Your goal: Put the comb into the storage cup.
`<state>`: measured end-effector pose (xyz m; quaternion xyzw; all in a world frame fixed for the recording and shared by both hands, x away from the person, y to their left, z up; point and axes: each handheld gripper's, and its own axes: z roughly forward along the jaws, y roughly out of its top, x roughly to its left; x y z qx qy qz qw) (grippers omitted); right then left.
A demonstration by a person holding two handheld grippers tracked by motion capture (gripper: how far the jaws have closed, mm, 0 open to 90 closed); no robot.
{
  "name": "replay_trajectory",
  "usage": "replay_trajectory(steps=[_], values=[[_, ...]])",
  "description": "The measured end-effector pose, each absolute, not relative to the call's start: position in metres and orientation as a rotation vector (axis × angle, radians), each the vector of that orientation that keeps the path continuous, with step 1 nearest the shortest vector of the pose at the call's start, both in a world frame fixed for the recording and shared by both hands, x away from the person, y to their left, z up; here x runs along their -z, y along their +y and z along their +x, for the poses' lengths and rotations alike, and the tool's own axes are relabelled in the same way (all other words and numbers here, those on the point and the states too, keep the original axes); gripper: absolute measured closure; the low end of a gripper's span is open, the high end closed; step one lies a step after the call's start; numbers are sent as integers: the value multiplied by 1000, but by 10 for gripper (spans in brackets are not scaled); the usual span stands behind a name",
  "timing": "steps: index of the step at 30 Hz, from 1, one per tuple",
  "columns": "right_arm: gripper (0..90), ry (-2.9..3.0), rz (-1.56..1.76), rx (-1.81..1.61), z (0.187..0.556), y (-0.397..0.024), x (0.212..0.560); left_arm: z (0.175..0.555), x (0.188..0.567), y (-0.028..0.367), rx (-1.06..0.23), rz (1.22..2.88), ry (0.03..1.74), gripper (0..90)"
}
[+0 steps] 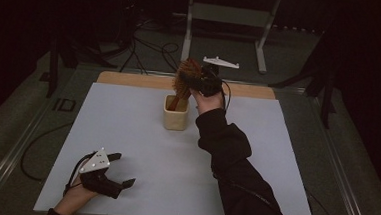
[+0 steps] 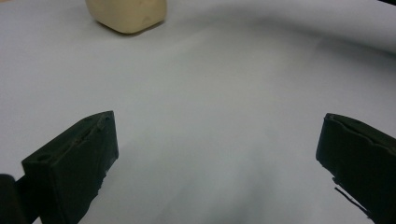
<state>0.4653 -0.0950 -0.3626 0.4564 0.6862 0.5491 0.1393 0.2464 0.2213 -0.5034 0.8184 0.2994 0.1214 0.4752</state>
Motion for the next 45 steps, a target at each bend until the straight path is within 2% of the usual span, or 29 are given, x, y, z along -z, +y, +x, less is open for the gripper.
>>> replay_trajectory(steps=[25, 45], values=[[507, 2009, 1424, -1568, 471, -96, 391, 247, 504, 221, -287, 1990, 729, 0], [469, 1989, 1458, -1607, 469, -113, 400, 248, 506, 220, -268, 1995, 725, 0]])
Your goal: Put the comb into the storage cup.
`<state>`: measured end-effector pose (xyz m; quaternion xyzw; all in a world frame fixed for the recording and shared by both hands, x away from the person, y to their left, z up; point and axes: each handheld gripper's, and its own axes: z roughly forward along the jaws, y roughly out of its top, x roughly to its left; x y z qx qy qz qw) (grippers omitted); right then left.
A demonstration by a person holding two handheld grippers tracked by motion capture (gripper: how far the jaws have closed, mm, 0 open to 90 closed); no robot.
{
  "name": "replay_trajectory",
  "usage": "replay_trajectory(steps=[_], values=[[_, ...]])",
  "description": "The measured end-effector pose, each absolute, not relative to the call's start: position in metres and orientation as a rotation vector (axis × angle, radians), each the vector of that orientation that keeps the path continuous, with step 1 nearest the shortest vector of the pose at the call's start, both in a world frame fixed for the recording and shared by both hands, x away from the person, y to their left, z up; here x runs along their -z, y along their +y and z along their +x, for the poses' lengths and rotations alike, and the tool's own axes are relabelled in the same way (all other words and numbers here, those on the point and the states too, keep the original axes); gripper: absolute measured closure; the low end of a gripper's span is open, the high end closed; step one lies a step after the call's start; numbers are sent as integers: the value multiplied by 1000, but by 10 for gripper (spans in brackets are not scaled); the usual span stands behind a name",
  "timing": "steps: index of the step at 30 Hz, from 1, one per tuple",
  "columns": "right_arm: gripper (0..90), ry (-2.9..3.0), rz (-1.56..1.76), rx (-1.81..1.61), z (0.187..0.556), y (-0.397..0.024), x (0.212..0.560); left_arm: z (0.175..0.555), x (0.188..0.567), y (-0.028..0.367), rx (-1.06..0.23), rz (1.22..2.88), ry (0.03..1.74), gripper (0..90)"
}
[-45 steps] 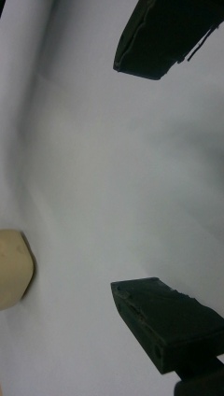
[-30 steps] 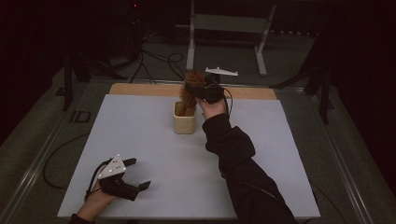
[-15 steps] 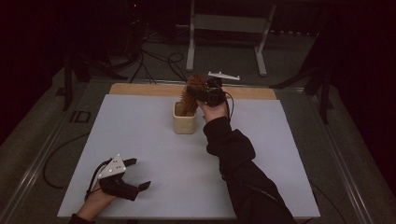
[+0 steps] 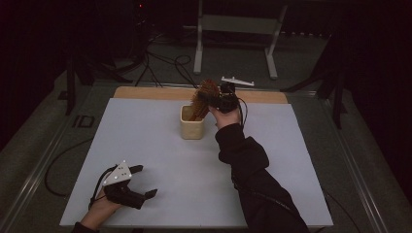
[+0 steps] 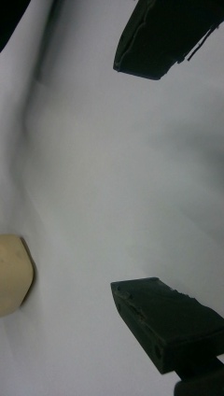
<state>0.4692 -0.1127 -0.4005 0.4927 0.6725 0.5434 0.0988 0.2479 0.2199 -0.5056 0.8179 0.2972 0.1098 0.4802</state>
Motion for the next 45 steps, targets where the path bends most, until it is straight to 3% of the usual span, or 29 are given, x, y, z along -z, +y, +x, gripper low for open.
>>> replay_trajectory(steps=[10, 18, 45], values=[[402, 2040, 1454, -1568, 471, -111, 396, 247, 505, 220, -268, 1991, 717, 0], [110, 2065, 1388, -1556, 470, -119, 392, 248, 505, 220, -265, 1997, 714, 0], [87, 2206, 1196, -1487, 456, -156, 397, 252, 506, 215, -237, 1997, 689, 0]])
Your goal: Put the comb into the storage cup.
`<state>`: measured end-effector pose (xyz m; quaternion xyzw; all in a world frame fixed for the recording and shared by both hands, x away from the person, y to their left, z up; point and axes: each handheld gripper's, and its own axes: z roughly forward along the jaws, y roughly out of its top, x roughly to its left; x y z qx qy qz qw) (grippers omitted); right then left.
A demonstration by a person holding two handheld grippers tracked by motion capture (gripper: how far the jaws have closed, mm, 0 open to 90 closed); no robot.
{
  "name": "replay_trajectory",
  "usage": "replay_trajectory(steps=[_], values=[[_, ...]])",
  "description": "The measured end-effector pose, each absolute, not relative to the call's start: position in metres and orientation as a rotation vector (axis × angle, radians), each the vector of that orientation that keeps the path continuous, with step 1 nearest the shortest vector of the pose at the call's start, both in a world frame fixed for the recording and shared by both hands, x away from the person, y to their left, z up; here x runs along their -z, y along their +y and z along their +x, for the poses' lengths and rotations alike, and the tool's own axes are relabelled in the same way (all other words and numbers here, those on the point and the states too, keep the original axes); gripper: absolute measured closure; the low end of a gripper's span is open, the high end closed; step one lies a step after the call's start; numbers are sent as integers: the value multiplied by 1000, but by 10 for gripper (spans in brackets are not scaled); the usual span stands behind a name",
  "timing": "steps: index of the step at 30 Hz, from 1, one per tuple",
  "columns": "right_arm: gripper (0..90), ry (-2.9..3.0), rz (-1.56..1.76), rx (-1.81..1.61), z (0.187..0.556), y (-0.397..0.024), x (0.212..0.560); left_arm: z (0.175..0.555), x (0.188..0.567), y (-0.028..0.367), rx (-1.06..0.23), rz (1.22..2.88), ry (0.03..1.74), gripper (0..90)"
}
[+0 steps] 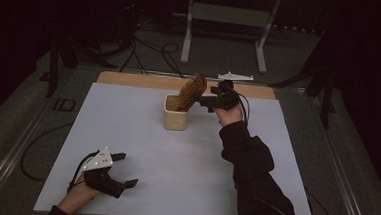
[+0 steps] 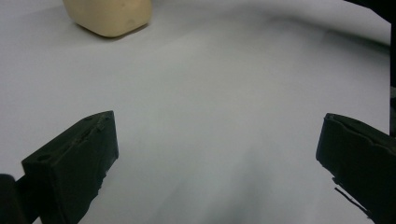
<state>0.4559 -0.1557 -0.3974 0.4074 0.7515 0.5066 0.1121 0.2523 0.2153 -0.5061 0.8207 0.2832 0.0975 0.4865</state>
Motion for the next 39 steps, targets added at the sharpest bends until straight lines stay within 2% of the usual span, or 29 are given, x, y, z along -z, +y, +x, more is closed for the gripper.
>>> replay_trajectory(steps=[20, 39], values=[[88, 2236, 1145, -1415, 427, -193, 414, 247, 504, 216, -249, 1998, 682, 0], [88, 2310, 1115, -1362, 391, -218, 453, 246, 504, 216, -245, 2001, 676, 0]])
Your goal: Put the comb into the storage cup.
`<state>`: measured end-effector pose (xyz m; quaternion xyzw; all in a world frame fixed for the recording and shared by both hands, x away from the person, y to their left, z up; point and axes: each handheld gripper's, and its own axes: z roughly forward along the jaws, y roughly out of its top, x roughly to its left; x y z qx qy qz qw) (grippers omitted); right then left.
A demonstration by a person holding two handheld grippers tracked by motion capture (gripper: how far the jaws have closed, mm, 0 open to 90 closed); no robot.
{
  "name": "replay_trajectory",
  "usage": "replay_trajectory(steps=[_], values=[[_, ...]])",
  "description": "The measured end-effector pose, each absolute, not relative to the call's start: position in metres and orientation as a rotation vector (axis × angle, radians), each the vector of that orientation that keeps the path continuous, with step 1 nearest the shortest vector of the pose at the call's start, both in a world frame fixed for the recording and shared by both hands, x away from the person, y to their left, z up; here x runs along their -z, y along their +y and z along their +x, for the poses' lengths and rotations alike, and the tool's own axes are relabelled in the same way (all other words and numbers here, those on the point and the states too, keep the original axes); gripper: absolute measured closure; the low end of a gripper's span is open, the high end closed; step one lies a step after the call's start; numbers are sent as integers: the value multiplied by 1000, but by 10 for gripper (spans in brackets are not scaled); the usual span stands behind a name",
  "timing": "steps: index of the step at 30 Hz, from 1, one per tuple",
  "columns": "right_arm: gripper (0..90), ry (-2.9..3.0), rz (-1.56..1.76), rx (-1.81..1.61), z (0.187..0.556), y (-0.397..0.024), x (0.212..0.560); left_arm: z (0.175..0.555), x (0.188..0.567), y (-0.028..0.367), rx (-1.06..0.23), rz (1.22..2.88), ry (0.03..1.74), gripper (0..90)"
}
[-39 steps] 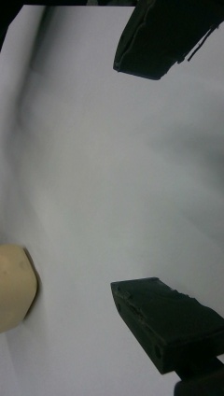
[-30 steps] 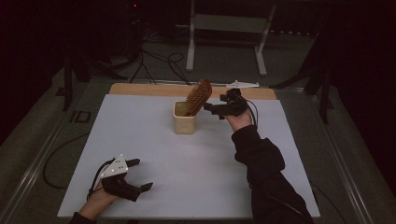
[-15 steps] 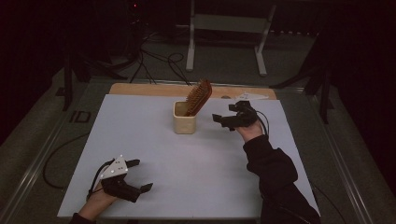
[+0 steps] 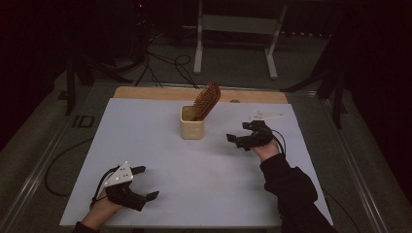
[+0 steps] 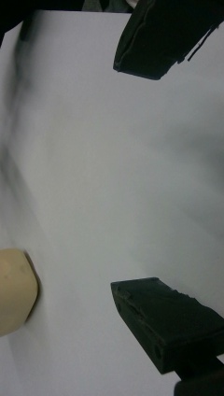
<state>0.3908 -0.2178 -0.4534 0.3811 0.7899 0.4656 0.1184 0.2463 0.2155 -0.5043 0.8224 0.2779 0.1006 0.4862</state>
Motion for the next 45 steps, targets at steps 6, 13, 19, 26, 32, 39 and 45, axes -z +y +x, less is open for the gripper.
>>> replay_trajectory(steps=[6, 13, 19, 26, 32, 39, 45], values=[[88, 2337, 1083, -1356, 376, -218, 468, 246, 504, 216, -249, 2001, 673, 0], [88, 2364, 1041, -1340, 356, -221, 478, 245, 503, 216, -248, 1998, 669, 0], [88, 2353, 1028, -1332, 340, -231, 488, 245, 504, 215, -253, 2004, 665, 1], [88, 2352, 1029, -1293, 321, -247, 498, 245, 504, 215, -248, 2005, 666, 0], [88, 2327, 1037, -1298, 308, -261, 502, 245, 504, 215, -250, 2005, 662, 0], [88, 2290, 1032, -1298, 293, -277, 504, 244, 504, 215, -245, 2011, 658, 0], [88, 2288, 1034, -1296, 279, -290, 506, 244, 504, 215, -246, 2009, 657, 0]])
